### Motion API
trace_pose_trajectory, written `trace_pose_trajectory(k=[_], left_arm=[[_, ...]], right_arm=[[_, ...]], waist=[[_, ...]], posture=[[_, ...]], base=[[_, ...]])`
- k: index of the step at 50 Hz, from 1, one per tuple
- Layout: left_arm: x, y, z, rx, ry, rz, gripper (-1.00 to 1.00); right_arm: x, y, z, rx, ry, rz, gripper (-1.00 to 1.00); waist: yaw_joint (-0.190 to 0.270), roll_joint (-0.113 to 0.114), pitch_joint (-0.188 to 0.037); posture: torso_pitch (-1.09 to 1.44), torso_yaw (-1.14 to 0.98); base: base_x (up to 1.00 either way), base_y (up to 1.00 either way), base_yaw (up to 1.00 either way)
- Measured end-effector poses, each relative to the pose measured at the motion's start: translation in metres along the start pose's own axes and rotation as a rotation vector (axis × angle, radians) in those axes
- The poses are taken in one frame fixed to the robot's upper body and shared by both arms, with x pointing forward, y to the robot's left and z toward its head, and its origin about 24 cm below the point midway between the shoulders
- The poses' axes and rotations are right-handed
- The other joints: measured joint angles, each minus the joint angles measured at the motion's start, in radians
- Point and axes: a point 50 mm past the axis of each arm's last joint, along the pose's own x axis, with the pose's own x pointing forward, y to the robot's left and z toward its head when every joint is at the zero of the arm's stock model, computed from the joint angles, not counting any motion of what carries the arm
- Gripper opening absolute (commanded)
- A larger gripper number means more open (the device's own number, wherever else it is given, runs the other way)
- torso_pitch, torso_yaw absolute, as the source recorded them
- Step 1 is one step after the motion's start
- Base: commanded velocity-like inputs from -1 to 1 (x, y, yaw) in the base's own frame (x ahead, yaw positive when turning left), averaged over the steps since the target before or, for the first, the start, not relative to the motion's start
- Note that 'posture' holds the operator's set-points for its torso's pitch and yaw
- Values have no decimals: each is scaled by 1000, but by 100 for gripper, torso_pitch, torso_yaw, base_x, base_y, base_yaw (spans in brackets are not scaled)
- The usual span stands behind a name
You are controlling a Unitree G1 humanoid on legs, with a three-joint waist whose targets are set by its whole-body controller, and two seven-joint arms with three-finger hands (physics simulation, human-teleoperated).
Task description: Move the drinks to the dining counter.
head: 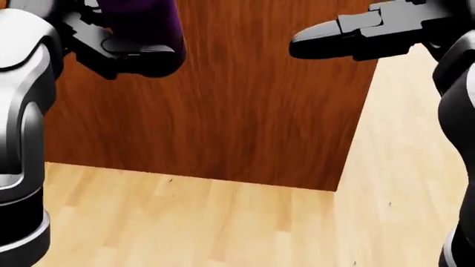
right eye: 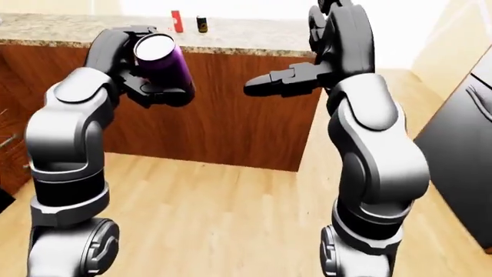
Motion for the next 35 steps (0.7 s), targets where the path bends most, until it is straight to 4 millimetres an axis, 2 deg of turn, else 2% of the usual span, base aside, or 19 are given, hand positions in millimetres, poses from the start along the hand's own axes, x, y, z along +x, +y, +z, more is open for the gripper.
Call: trace_pose_trajectory(k=[2,4,8,10,11,13,15,18,21,22,26,29,31,32,33,34,35], left_arm=[[2,-5,-1,1,15,-23,-100],[2,-9,1,2,8,-45,-100],[0,-5,4,1,-10,-33,-100],[1,-2,-2,-3,14,-17,-100],[2,-1,-7,-5,39,-11,-100],[1,1,-10,-6,59,-2,-100],[1,1,-3,-2,37,0,-100],[-1,1,9,7,-18,-4,-100],[-2,-1,19,14,-60,-11,-100],[-2,-4,17,14,-60,-22,-100],[2,-13,6,13,-5,-67,-100],[1,-8,8,9,-12,-50,-100],[0,-6,12,10,-28,-37,-100],[0,-4,13,11,-36,-31,-100],[-1,-2,13,12,-37,-25,-100],[-1,-2,7,9,-18,-22,-100],[0,1,1,6,9,-14,-100]], right_arm=[[0,-4,-1,-1,9,-21,100],[0,-8,3,-13,-9,-46,100],[-1,-4,10,-56,-57,-50,100],[1,0,5,-55,-32,-33,100],[2,2,0,-51,-7,-19,100],[2,4,-2,-50,9,-2,100],[1,1,3,-51,-15,-11,100],[0,-3,9,-53,-53,-36,100],[0,-6,13,-56,-71,-55,100],[-1,-8,10,-57,-65,-63,100],[0,-12,3,-55,-18,-82,100],[-1,-10,9,-53,-46,-75,100],[-1,-9,10,-52,-58,-71,100],[0,-8,11,-51,-61,-68,100],[-1,-6,9,-46,-57,-62,100],[-1,-3,5,-43,-40,-50,100],[1,0,1,-40,-17,-30,100]], waist=[[-8,-8,-3],[-9,-28,0],[11,-84,29],[23,-115,38],[29,-130,51],[39,-143,64],[43,-139,53],[50,-136,25],[43,-159,3],[37,-146,8],[23,-145,-3],[12,-121,-4],[10,-95,-14],[20,-66,-16],[29,-65,5],[32,-58,37],[40,-41,48]], posture=[[0,0],[0,0],[0,0],[0,0],[0,0],[0,0],[0,0],[0,0],[0,0],[0,0],[0,0],[0,0],[0,0],[0,0],[0,0],[0,0],[0,0]], base=[[0,0,-48],[0,0,0],[0,0,0],[55,0,0],[94,0,0],[100,0,0],[100,0,0],[100,0,0],[100,0,0],[100,0,0],[100,0,0],[100,0,0],[100,0,0],[100,0,0],[98,0,0],[79,0,0],[70,0,0]])
